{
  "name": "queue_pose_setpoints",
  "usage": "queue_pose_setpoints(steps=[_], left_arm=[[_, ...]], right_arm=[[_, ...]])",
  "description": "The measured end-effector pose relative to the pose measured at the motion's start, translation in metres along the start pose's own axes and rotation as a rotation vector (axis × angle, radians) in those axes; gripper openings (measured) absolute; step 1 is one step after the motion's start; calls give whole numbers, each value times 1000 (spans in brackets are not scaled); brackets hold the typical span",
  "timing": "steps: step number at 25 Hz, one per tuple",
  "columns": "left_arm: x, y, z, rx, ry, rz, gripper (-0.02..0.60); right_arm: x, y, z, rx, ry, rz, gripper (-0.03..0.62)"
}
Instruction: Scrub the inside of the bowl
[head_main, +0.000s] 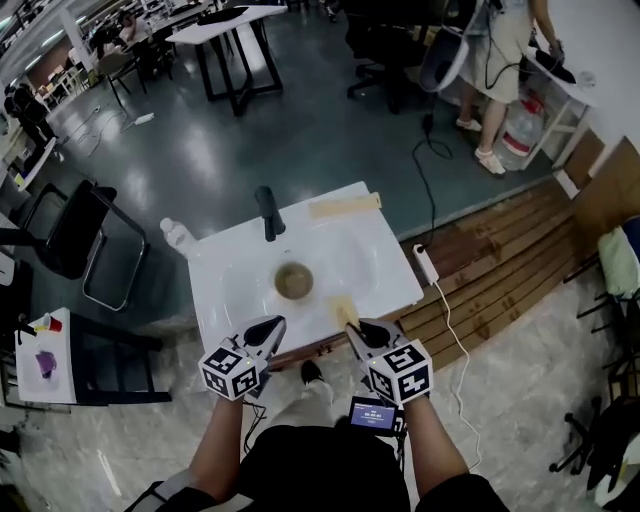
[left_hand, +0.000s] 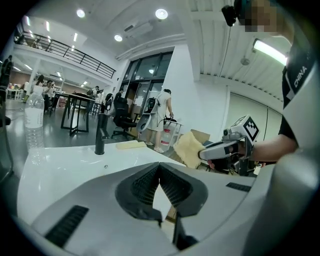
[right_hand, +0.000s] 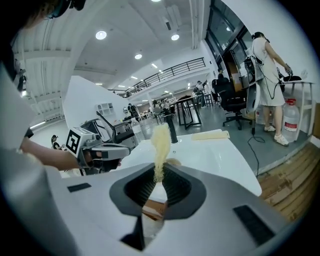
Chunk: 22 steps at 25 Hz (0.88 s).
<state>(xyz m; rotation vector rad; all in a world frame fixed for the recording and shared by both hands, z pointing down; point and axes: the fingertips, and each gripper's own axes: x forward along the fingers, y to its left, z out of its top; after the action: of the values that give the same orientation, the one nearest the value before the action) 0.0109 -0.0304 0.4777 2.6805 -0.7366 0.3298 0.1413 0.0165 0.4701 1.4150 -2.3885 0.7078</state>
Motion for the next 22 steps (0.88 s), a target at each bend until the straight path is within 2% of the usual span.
queue_pose_setpoints(steps=[11,22], left_arm=[[42,94,44,-8,6,-7,3],[57,128,34,-48,54,-14,3]], right_arm=[[88,-35,65,-8,18,-5,41],[130,-42,76,1,52,10,41]])
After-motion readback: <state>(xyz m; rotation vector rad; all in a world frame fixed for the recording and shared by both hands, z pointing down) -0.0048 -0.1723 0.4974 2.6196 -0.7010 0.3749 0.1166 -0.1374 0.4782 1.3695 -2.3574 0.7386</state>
